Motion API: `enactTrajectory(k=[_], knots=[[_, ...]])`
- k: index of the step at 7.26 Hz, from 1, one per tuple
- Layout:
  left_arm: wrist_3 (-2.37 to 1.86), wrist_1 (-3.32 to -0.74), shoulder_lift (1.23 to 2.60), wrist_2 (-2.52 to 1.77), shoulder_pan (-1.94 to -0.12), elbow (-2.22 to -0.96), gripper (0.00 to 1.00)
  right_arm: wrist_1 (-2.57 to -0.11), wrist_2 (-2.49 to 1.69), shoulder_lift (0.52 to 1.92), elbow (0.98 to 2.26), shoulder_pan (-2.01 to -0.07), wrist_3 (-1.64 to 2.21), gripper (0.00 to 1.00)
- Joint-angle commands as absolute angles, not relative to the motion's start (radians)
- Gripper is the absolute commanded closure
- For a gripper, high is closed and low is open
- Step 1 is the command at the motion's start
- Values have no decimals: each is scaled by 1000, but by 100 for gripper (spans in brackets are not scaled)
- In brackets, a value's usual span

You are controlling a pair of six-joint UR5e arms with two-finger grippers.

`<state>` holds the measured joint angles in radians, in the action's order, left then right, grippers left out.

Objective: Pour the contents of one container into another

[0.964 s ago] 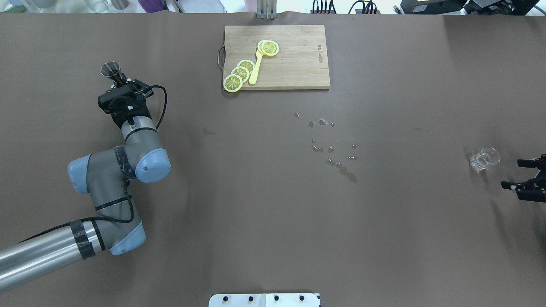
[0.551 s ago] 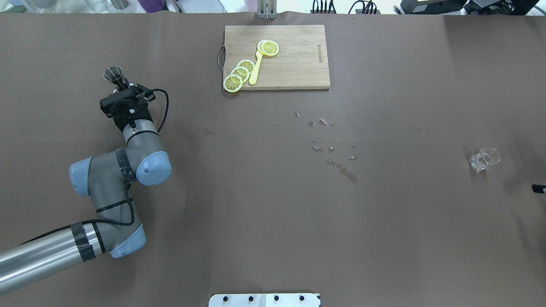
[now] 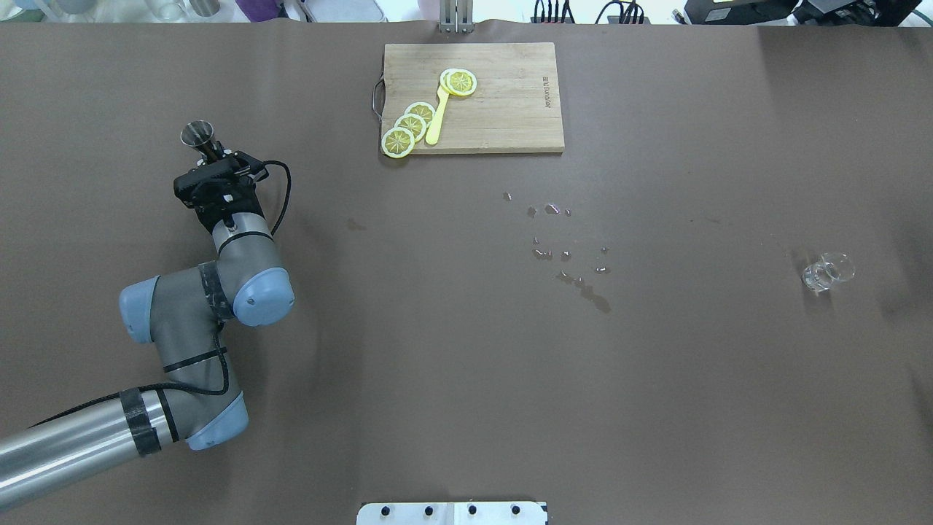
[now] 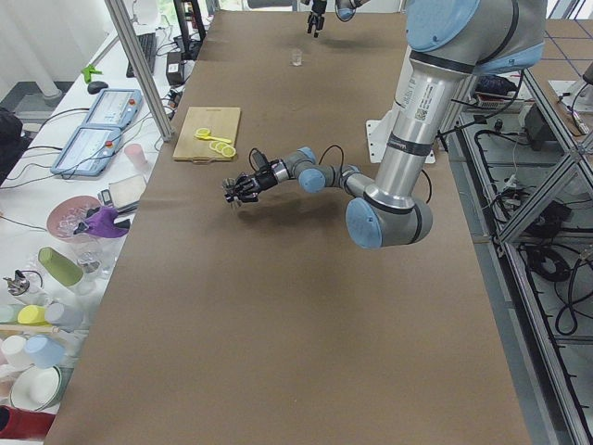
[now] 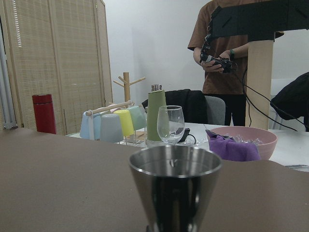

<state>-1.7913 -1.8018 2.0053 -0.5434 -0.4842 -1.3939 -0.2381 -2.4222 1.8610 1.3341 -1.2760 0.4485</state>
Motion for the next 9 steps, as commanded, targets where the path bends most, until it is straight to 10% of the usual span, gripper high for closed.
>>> enactTrajectory(k=[1, 9], knots=[[-1799, -1807, 1965, -538, -457, -1449, 100, -406, -2419, 1865, 1386, -1304, 448, 0], [-1807, -1816, 1820, -457, -331, -1574, 100, -1415, -2351, 1859, 1833, -1342, 173, 0]])
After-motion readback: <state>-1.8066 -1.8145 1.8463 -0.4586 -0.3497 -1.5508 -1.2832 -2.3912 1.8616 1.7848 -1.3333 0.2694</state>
